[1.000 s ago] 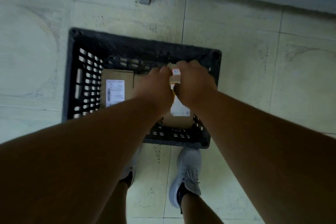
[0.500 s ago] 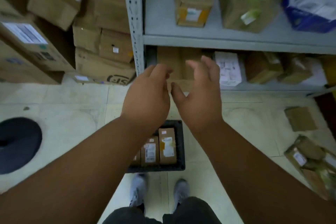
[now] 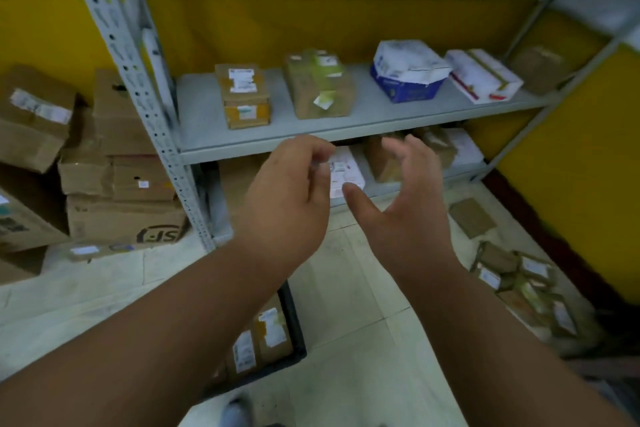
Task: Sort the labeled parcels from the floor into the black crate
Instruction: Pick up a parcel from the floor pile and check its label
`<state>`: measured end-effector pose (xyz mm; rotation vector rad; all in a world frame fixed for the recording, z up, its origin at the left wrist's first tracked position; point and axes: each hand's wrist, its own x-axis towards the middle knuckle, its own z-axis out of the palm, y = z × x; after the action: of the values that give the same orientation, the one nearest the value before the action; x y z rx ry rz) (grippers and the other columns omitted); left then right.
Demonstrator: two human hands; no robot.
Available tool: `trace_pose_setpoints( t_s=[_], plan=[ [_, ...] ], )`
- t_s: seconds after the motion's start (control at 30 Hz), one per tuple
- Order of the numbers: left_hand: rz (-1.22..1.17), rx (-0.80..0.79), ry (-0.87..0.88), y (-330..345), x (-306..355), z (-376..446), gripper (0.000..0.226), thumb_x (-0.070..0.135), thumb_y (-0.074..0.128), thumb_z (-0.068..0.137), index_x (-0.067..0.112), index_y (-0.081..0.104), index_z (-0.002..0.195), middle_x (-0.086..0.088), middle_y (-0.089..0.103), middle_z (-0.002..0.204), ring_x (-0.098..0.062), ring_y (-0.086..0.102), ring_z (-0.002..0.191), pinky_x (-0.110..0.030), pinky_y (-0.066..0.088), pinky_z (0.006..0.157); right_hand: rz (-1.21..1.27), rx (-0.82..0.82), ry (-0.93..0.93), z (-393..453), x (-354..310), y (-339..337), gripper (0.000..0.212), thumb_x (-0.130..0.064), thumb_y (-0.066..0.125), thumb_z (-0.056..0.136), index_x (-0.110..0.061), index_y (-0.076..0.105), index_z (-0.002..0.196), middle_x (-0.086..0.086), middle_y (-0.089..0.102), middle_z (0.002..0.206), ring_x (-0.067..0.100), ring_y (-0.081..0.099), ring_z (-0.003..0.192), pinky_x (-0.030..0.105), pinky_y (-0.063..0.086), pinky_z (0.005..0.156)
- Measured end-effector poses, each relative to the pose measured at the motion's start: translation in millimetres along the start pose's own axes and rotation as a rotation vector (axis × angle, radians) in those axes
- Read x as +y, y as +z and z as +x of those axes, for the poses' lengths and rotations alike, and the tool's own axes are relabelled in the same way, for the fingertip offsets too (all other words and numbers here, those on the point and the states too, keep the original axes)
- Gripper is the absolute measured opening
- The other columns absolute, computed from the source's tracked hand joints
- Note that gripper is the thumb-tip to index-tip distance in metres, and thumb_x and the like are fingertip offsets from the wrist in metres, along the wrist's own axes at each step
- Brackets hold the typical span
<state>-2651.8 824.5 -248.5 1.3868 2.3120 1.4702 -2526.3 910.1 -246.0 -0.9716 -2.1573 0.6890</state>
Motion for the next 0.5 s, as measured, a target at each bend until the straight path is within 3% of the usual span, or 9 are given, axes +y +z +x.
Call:
trace_pose_setpoints(
  t_s=[0.13,0.27,0.5],
  plan=[
    [-0.097,-0.091,0.067,70,77,-8,0.019,0.026,0.050,0.097,0.039,0.053,0.111,0.024,0.054,0.101,0.010,0.053,0.098,-0.008,0.039,0.075,-0.046,0.096,0.040,-16,52,-88,0.070,-0.042,0.075,0.082,-0.025,0.043,0.141,0.001,0.033,0.154,-0.004,0.026,0.135,-0.008,0.016,0.093],
    [-0.242,-0.113,0.122,154,154,-28,0.021,0.031,0.050,0.092,0.037,0.055,0.112,0.023,0.058,0.099,0.008,0.055,0.096,-0.010,0.046,0.072,-0.095,0.179,0.082,-33,116,-184,0.074,-0.055,0.065,0.076,-0.028,0.042,0.141,-0.001,0.034,0.154,0.008,0.029,0.144,0.020,0.029,0.108],
    [-0.341,-0.250,0.198,270,235,-42,0.025,0.029,0.058,0.090,0.043,0.050,0.109,0.020,0.058,0.103,0.008,0.056,0.101,-0.004,0.045,0.073,-0.115,0.352,0.218,-47,211,-288,0.077,-0.051,0.073,0.074,-0.031,0.040,0.140,-0.004,0.030,0.155,0.011,0.034,0.141,0.042,0.042,0.111]
  ],
)
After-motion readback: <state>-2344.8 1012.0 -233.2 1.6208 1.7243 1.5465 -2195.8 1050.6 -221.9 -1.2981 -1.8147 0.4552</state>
